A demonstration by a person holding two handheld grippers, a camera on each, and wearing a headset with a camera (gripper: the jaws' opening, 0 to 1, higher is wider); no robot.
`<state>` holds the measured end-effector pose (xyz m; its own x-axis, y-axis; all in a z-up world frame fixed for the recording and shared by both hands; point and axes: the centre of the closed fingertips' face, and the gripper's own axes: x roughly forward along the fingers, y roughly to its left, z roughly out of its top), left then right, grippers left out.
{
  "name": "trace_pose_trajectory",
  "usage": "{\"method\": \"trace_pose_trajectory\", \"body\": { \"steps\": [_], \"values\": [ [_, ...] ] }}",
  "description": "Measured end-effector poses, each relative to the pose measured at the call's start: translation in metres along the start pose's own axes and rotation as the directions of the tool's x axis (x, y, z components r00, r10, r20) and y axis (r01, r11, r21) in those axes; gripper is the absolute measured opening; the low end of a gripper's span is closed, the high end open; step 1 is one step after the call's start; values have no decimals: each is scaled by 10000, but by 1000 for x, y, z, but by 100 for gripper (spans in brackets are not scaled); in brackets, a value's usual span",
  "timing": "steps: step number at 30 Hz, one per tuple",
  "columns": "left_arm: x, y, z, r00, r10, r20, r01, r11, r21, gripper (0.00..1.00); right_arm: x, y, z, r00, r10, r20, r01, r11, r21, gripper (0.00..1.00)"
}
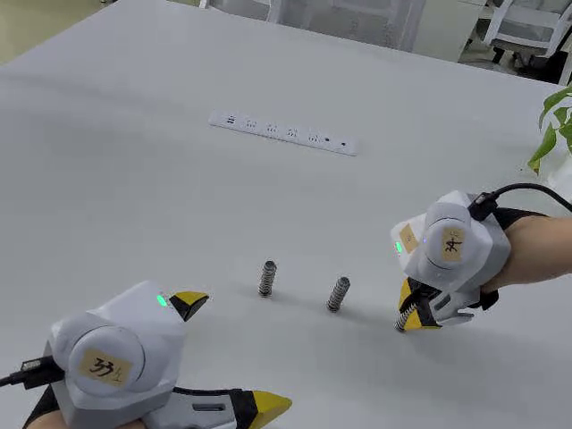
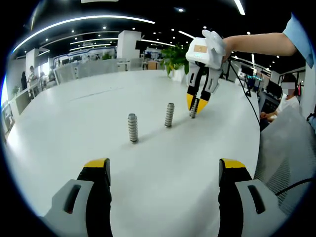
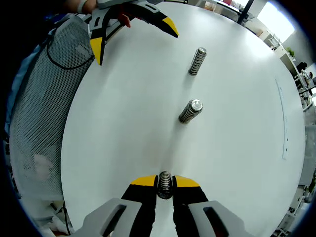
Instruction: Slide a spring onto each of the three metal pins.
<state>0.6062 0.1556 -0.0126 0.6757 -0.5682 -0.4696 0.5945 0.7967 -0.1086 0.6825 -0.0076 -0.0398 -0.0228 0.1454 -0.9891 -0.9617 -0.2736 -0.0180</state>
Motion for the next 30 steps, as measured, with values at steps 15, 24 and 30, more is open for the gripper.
{"method": "trace_pose_trajectory", "body": {
  "steps": [15, 24, 30],
  "values": [
    [-4, 2, 11, 9999, 79, 136, -82, 9997, 246, 89, -7, 0, 7, 9923, -464, 1152, 320, 9917, 1242, 58],
    [-6, -1, 17, 9999, 30, 136, -35, 9992, 399, 89, -12, 7, 10, 9739, -1018, 2028, 563, 9741, 2188, 83],
    [-6, -3, 20, 9999, 2, 136, -8, 9992, 399, 89, -20, 13, 14, 9443, -1640, 2852, 755, 9517, 2975, 98]
  ]
}}
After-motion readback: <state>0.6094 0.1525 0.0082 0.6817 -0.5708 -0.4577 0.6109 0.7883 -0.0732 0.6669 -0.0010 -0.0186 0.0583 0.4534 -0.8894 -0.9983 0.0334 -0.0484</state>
